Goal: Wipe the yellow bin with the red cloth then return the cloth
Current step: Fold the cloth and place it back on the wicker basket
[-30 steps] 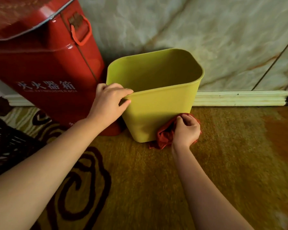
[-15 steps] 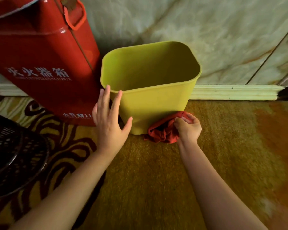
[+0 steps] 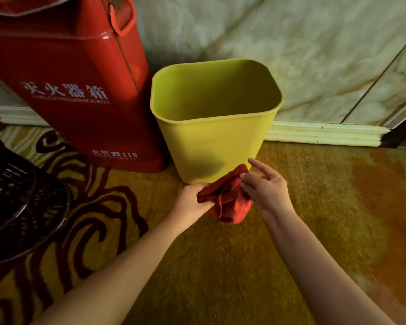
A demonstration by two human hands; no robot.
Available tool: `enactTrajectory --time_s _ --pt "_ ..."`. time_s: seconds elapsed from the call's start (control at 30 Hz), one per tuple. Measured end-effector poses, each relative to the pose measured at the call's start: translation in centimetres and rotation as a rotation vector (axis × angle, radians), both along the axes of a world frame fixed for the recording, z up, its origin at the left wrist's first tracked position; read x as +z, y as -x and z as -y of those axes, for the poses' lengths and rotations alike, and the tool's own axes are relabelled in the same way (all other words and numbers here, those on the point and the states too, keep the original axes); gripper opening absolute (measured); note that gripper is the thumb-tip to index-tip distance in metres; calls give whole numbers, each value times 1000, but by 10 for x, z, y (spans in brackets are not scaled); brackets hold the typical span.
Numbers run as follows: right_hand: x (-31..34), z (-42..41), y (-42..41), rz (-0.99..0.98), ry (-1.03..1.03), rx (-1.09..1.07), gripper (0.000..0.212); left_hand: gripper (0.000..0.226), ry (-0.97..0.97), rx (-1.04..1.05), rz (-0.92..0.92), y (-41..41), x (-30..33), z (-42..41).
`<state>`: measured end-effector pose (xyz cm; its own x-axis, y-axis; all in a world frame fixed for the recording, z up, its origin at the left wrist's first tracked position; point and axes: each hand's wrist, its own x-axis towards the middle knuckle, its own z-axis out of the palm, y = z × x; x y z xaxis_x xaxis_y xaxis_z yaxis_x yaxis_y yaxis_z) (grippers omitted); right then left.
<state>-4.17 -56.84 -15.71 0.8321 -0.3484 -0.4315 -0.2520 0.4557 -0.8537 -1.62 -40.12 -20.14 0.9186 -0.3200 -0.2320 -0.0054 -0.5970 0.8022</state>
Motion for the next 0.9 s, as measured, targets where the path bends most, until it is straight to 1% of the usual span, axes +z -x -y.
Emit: enactTrajectory --time_s 0.07,0.13,0.17,0.23,0.33,0.47,0.53,0.63,0.77,0.9 --pt "9 6 1 -10 288 111 36 22 -17 -61 -16 -7 15 -11" --pt "18 10 -1 -19 551 208 32 20 -11 -119 -23 -17 36 -23" --pt "23 11 -3 -22 649 247 31 18 -10 -146 -20 -22 48 -28" --pt "37 8 -8 -21 750 328 30 14 -19 -208 -15 -30 75 -38" --pt "61 -5 -17 3 783 440 28 17 -19 -254 -10 -35 116 -56" --pt "98 -37 -32 144 872 530 22 21 38 -182 23 -31 162 -101" --pt "116 -59 -42 226 910 568 20 20 61 -120 38 -26 179 -132" --pt "139 -100 -58 322 942 647 10 21 91 -2 44 -18 200 -184" --pt "165 -171 -77 534 1023 782 18 26 144 177 83 -6 217 -258" --pt "177 -251 -94 622 936 916 20 29 204 323 99 10 230 -335"
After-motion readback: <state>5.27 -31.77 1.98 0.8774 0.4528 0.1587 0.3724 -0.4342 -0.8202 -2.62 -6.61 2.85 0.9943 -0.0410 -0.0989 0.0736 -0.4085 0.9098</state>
